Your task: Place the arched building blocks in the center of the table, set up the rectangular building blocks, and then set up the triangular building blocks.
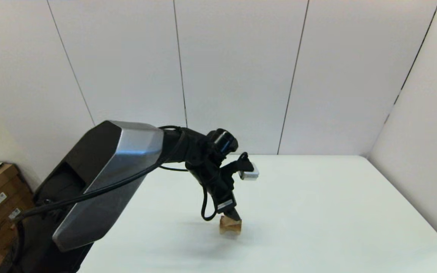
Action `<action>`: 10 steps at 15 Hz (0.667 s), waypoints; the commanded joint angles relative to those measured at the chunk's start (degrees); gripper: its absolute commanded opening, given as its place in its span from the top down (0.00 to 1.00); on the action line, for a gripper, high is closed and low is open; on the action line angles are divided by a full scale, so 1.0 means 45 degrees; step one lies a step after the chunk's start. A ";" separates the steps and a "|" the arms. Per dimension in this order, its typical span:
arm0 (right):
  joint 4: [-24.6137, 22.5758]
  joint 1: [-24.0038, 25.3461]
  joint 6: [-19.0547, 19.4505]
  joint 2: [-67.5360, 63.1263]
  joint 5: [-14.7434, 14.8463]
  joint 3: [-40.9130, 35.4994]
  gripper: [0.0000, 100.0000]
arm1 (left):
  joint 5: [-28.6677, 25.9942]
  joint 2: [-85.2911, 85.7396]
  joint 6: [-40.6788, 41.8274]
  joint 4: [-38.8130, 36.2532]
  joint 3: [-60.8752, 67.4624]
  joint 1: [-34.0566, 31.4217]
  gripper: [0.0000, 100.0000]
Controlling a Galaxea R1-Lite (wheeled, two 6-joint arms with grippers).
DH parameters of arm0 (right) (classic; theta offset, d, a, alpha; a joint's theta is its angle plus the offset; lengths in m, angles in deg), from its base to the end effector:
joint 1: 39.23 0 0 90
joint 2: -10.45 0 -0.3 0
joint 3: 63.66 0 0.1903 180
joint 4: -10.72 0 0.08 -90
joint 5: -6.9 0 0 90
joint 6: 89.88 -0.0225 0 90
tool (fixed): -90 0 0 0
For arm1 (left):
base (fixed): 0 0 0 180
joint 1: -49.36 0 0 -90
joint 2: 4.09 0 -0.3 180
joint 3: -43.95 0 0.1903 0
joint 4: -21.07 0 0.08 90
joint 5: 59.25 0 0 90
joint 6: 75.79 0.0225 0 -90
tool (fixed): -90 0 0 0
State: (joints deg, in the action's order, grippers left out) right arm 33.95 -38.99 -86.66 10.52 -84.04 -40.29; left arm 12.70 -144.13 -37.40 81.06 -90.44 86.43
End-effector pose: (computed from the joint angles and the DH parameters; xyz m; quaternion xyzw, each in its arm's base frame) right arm -0.0229 0.0003 0.0757 -0.0281 -0.0021 0.0102 0.9996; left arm 0.3637 -0.2835 0.0816 0.3295 0.3770 -0.5430 0.6742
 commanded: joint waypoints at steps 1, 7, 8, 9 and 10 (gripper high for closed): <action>-0.0009 0.0004 0.0007 -0.0016 -0.0006 0.0000 0.00 | -0.0011 0.3953 -0.0933 0.0788 0.0198 -0.0582 0.00; 0.0010 0.0004 0.0007 -0.0016 -0.0006 0.0000 0.00 | 0.1473 1.1277 -0.3511 0.3757 0.0706 -0.1148 0.00; 0.0010 0.0004 0.0007 -0.0016 -0.0006 0.0000 0.00 | 0.2176 1.2508 -0.3960 0.3757 0.0980 -0.1148 0.00; 0.0010 0.0004 0.0007 -0.0016 -0.0006 0.0000 0.00 | 0.2703 1.3563 -0.4273 0.3757 0.1292 -0.1187 0.00; -0.0009 0.0004 0.0007 -0.0016 -0.0006 0.0000 0.00 | 0.3192 1.4813 -0.4429 0.3796 0.1898 -0.1402 0.00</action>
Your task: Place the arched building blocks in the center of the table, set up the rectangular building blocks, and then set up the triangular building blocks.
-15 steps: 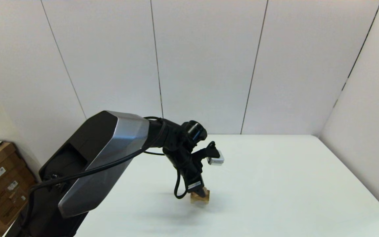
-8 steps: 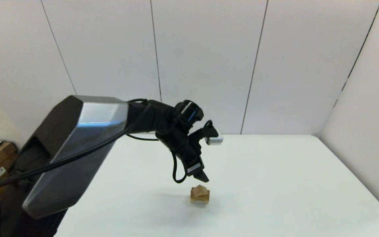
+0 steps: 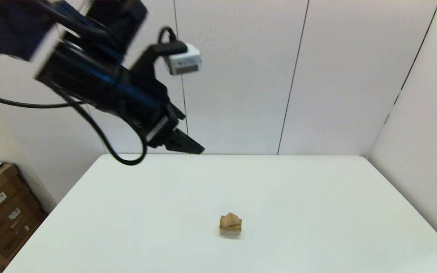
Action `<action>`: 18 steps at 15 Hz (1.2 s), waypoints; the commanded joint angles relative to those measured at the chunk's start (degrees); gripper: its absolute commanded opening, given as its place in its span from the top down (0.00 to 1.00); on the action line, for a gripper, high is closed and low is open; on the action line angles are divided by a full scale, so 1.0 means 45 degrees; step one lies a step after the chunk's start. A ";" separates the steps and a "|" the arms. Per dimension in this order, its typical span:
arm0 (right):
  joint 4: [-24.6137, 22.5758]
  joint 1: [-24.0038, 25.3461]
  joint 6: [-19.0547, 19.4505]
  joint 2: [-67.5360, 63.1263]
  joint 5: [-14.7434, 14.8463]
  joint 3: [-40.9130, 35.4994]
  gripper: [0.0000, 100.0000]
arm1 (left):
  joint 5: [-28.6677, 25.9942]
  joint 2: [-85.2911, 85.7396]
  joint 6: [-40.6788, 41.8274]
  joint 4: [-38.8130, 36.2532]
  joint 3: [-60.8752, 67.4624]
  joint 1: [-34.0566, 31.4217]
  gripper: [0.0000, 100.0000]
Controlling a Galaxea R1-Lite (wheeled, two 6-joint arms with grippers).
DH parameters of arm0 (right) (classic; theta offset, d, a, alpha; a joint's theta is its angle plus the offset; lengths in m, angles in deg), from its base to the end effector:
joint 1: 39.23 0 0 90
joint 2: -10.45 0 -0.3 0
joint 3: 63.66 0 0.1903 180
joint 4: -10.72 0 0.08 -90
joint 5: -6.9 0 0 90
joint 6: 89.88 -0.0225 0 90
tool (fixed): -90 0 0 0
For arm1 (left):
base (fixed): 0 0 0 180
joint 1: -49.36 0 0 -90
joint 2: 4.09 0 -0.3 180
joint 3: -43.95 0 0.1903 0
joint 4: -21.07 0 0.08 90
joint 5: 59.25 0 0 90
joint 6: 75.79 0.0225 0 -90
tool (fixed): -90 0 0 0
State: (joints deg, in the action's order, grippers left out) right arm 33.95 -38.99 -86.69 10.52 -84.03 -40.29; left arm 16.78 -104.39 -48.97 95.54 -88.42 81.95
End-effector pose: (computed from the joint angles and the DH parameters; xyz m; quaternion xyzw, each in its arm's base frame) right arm -0.0229 0.0003 0.0757 -0.0278 -0.0021 0.0102 0.9996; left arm 0.2415 -0.1608 0.3275 0.2555 0.2617 -0.4412 0.8195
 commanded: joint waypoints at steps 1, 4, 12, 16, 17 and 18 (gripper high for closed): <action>-0.0009 0.0004 0.0013 -0.0016 -0.0009 0.0000 0.00 | 0.2382 0.7290 -0.1800 0.0460 0.2251 -0.1033 0.00; -0.0009 0.0004 0.0013 -0.0016 -0.0009 0.0000 0.00 | 0.2460 1.1255 -0.1975 0.0284 0.4888 -0.3650 0.00; -0.0009 0.0004 0.0013 0.0003 -0.0009 0.0000 0.00 | 0.2792 1.9087 -0.2854 0.0089 1.1372 -0.6599 0.00; -0.0009 0.0004 0.0013 0.0003 -0.0009 0.0000 0.00 | 0.2480 2.1372 -0.3011 -0.0712 1.4654 -0.7088 0.00; -0.0009 0.0004 0.0013 -0.0016 -0.0009 0.0000 0.00 | 0.2421 2.1919 -0.3225 -0.1864 1.5943 -0.7107 0.00; -0.0009 0.0004 0.0013 -0.0016 -0.0009 0.0000 0.00 | 0.2480 2.2329 -0.3772 -0.3622 1.7544 -0.7107 0.00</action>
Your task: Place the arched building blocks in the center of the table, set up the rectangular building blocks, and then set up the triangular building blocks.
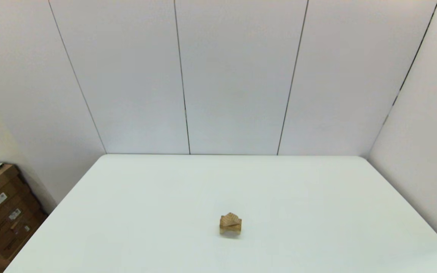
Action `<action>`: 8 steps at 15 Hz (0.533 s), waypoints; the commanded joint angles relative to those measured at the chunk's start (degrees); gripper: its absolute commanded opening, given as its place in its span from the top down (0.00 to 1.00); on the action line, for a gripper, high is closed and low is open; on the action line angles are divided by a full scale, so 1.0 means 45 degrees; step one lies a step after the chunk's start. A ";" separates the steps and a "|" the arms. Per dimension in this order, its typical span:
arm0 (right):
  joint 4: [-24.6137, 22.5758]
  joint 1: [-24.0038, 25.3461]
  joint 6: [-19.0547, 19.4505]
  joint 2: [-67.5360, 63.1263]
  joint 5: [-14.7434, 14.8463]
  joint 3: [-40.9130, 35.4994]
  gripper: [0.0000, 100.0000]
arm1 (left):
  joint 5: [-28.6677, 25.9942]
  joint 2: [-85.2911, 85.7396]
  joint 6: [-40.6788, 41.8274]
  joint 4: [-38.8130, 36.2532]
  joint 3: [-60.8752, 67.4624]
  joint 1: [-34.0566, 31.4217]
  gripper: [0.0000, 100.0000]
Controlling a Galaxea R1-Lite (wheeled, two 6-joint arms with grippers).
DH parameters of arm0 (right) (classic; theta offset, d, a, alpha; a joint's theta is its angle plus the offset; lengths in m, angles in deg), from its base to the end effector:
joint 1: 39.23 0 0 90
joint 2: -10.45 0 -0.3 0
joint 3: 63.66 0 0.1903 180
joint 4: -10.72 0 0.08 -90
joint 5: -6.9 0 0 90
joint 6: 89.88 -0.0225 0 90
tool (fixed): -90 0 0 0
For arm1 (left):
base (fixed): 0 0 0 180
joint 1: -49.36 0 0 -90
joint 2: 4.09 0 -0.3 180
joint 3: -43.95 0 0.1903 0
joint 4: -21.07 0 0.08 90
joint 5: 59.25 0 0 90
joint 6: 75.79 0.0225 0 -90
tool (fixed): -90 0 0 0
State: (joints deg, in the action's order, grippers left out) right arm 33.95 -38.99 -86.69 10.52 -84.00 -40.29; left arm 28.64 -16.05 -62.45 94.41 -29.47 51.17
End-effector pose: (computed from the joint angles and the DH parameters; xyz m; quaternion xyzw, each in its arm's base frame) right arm -0.0229 0.0003 0.0757 -0.0278 -0.0021 0.0099 0.9996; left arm -0.1023 0.0024 0.2082 0.1152 0.0988 -0.0458 0.9874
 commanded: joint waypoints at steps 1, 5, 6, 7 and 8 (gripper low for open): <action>-0.0009 0.0004 0.0013 0.0003 -0.0014 0.0000 0.00 | -0.0137 0.2638 -0.1460 -0.5343 0.5772 -0.0267 0.00; -0.0009 0.0004 0.0013 -0.0016 -0.0014 0.0000 0.00 | -0.0137 0.2638 -0.2143 -0.9971 0.9971 -0.0267 0.00; -0.0009 0.0004 0.0013 -0.0016 -0.0014 0.0000 0.00 | -0.0078 0.2638 -0.2104 -1.0362 1.0596 -0.0267 0.00; -0.0009 0.0004 0.0013 -0.0016 -0.0014 0.0000 0.00 | 0.0019 0.2638 -0.2065 -1.0733 1.1006 -0.0267 0.00; -0.0009 0.0004 0.0013 -0.0016 -0.0014 0.0000 0.00 | 0.0000 0.2638 -0.2124 -1.1065 1.1104 -0.0267 0.00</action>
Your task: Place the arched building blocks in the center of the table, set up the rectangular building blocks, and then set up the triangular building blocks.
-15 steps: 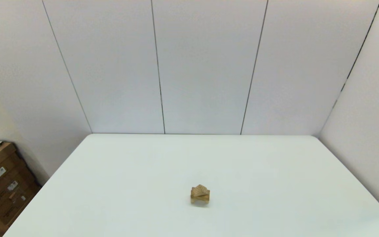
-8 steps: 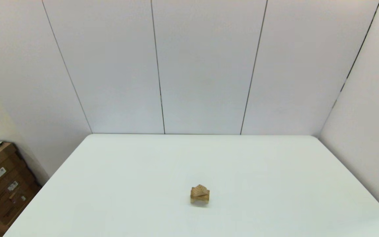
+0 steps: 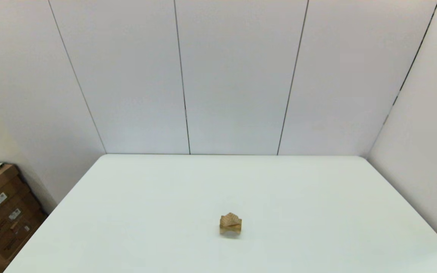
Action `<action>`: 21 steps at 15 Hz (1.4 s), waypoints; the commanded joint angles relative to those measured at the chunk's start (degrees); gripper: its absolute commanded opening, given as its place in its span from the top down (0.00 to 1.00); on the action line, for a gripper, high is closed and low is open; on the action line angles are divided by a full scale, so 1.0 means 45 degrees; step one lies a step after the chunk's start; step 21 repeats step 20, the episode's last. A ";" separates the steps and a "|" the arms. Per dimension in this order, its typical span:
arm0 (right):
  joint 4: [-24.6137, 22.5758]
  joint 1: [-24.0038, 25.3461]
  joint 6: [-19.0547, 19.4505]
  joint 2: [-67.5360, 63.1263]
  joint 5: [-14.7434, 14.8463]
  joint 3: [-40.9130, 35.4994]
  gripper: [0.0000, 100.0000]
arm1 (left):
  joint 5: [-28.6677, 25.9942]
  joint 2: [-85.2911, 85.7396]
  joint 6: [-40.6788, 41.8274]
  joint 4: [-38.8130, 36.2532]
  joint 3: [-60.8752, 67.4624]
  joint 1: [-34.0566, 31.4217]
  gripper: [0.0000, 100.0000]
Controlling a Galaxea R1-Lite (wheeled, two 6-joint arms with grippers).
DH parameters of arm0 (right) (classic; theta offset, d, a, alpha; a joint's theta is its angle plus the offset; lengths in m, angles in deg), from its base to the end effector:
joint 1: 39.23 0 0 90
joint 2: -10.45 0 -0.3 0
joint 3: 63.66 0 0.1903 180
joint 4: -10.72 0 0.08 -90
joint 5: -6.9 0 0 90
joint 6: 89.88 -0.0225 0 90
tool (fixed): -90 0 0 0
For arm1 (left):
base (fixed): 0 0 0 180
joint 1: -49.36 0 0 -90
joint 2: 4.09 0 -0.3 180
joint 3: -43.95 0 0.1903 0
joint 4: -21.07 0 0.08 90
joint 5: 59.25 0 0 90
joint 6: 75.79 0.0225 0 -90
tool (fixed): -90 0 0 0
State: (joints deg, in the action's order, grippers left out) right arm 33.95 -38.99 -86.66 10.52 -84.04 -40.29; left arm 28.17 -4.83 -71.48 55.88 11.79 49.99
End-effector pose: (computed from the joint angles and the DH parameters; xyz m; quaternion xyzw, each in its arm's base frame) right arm -0.0229 0.0003 0.0757 -0.0281 -0.0021 0.0102 0.9996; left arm -0.0353 -0.0006 0.0970 0.0371 0.0285 -0.0291 0.9985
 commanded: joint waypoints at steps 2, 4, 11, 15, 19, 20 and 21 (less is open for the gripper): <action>-0.0009 0.0004 0.0007 -0.0016 -0.0006 0.0000 0.00 | 0.0125 0.0146 -0.0178 -0.2522 0.1934 -0.0004 0.00; -0.0009 0.0004 0.0007 0.0003 -0.0006 0.0000 0.00 | 0.0242 0.0146 -0.0295 -0.2522 0.1934 -0.0004 0.00; -0.0009 0.0004 0.0027 -0.0016 -0.0006 0.0000 0.00 | 0.0262 0.0146 -0.0588 -0.2541 0.1934 -0.0004 0.00; 0.0010 0.0004 0.0007 -0.0016 -0.0006 0.0000 0.00 | 0.0262 0.0146 -0.0588 -0.2541 0.1934 -0.0004 0.00; -0.0009 0.0004 -0.0403 0.0003 0.0052 0.0000 0.00 | 0.0262 0.0146 -0.0588 -0.2541 0.1934 -0.0004 0.00; -0.0009 0.0004 -0.0422 -0.0016 0.0072 0.0000 0.00 | 0.0262 0.0146 -0.0588 -0.2541 0.1934 -0.0004 0.00; -0.0009 0.0004 -0.0422 -0.0016 0.0072 0.0000 0.00 | 0.0262 0.0146 -0.0588 -0.2541 0.1934 -0.0004 0.00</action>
